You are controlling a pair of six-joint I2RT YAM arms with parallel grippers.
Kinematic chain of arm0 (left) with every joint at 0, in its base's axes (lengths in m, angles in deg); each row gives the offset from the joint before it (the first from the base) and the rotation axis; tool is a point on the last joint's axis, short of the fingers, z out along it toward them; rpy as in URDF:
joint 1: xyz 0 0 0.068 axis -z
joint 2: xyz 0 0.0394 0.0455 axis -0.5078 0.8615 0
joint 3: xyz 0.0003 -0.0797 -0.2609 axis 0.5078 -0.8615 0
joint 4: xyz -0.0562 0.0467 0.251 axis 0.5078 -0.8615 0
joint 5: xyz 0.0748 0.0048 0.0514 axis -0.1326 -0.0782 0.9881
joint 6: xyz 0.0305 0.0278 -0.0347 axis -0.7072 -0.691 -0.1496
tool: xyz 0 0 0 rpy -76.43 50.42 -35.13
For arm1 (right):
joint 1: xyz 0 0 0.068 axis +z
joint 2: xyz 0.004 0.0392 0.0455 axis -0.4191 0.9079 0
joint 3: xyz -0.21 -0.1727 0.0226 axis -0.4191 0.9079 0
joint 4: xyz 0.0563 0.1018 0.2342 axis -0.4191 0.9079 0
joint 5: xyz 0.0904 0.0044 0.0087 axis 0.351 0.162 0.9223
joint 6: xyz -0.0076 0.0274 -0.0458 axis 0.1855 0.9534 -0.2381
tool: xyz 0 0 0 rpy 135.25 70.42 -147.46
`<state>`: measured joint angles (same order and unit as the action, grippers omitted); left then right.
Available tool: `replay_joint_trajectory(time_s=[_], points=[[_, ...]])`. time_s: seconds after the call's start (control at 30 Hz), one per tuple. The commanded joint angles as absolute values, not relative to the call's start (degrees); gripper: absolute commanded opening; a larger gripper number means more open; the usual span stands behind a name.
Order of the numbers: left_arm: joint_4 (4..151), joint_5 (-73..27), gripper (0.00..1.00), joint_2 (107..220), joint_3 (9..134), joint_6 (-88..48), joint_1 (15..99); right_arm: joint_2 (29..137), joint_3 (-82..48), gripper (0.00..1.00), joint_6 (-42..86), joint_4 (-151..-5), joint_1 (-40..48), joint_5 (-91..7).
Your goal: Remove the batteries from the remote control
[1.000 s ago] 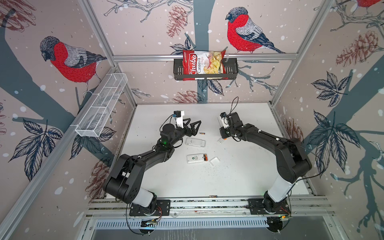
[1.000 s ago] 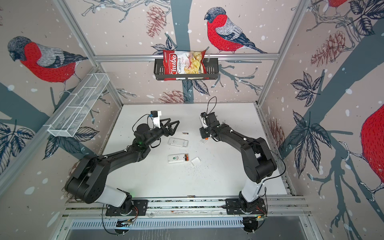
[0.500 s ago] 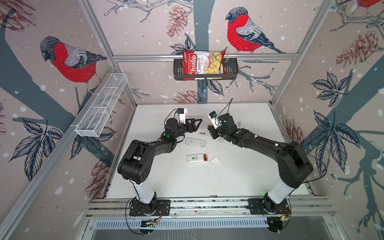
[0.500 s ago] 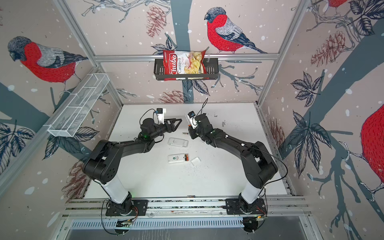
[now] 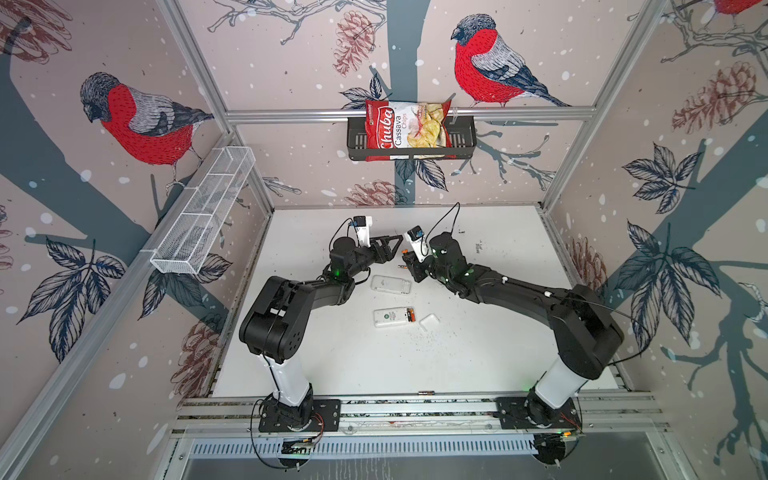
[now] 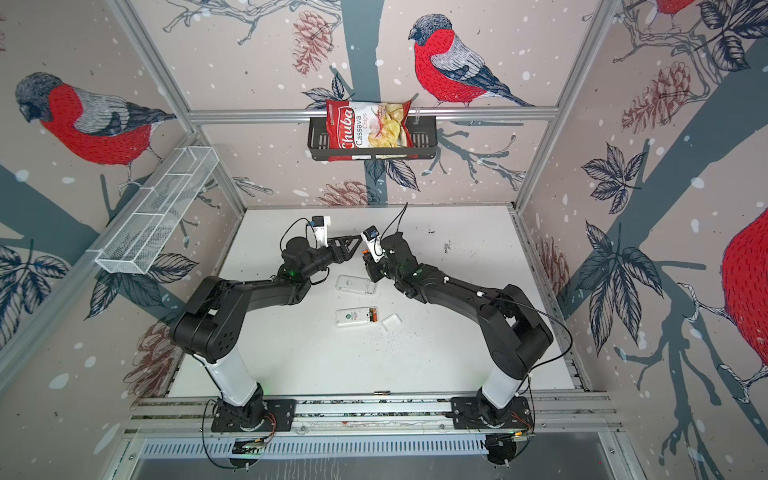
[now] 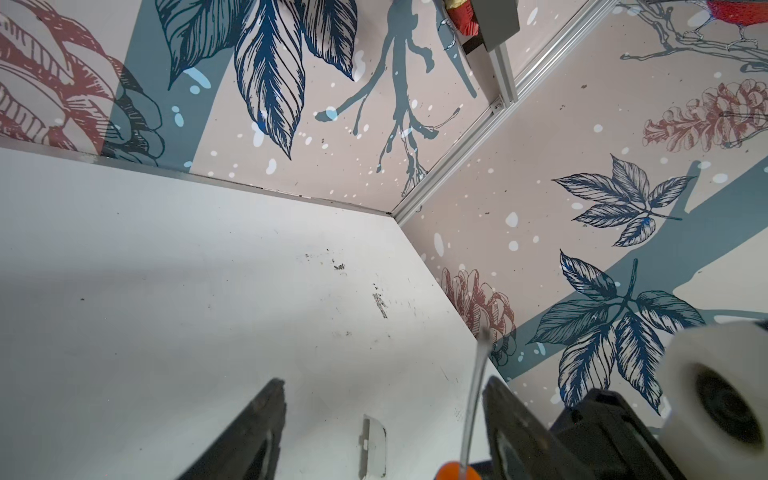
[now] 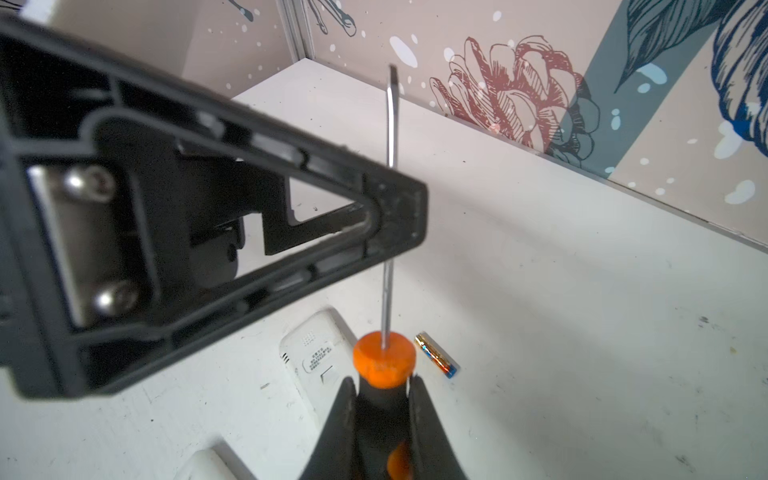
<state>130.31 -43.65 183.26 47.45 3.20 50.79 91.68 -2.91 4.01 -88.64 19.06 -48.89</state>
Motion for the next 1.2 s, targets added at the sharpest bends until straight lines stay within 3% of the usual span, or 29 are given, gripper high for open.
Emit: replay_joint_trajectory(time_s=[0.0, 0.2, 0.53, 0.63, 0.8, 1.03, 1.17], points=[[134.4, -44.2, 0.69, 183.5, 47.7, 4.5, 50.6, 91.7, -3.0, 0.0, 3.7, -92.0, 19.6, -47.9], [134.6, -43.8, 0.43, 184.3, 48.0, 6.2, 50.6, 93.5, -4.0, 0.0, 3.8, -92.4, 20.5, -48.6], [135.5, -44.3, 0.18, 185.5, 48.2, 7.6, 50.6, 97.0, -6.4, 0.0, 4.0, -92.1, 21.0, -51.3], [136.0, -44.4, 0.0, 185.5, 48.1, 7.8, 50.6, 97.7, -7.1, 0.0, 4.1, -91.4, 21.0, -52.9], [136.6, -44.4, 0.0, 185.8, 48.0, 8.2, 50.6, 97.2, -5.4, 0.0, 4.1, -93.7, 20.9, -54.4], [140.6, -44.1, 0.0, 185.7, 46.7, 12.5, 50.5, 93.9, -1.8, 0.53, 5.5, -98.3, 20.4, -53.7], [147.5, -42.0, 0.0, 185.3, 44.0, 18.2, 50.6, 89.7, 3.7, 0.65, 8.8, -104.6, 18.3, -48.7]])
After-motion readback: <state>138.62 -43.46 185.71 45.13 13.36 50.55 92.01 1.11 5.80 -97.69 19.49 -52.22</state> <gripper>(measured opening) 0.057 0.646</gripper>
